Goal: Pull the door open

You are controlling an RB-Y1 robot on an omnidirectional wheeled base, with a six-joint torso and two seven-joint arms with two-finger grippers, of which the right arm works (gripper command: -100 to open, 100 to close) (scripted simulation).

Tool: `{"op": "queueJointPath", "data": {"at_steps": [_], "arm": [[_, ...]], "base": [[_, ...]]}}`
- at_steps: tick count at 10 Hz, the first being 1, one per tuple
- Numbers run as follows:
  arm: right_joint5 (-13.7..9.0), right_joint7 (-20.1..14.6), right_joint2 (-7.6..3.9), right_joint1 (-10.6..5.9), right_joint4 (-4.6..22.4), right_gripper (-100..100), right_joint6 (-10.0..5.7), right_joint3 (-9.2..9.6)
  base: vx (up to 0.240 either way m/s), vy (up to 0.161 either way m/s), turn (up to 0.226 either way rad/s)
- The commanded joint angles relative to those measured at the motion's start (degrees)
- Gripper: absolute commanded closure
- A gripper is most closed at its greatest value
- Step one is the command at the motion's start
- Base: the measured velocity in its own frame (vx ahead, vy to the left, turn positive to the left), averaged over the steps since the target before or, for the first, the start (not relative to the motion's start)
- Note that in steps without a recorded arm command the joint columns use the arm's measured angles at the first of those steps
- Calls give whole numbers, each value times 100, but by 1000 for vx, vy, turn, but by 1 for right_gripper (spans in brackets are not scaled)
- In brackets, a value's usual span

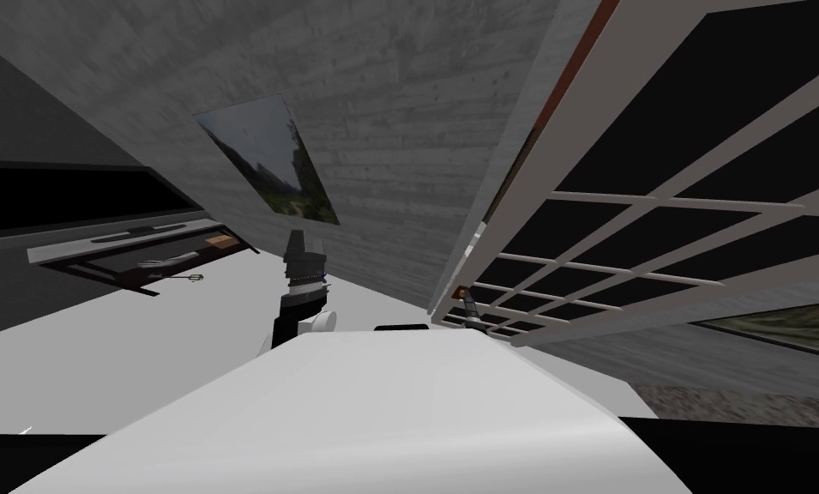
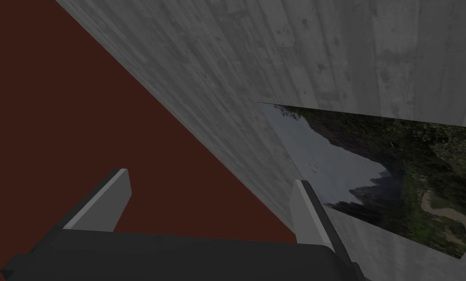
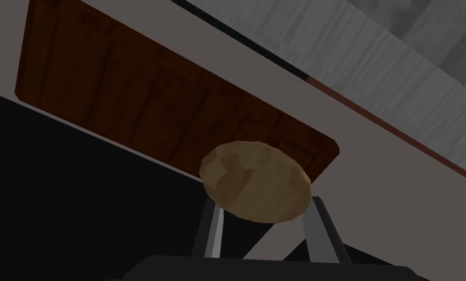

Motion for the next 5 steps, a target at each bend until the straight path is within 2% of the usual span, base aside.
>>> {"op": "queueJointPath", "data": {"at_steps": [1,2,4,5], "arm": [[25,-184,134,35,-19,100,38,123],[-29,-398,147,86,-71,100,36,137],[-29,-418,147,86,-83,100,36,137],[-83,-653,161,136,-123,100,34,150]], "base": [[-14,-7,45],[-21,-14,41],[-12,-16,30],[-24,-15,67]]}}
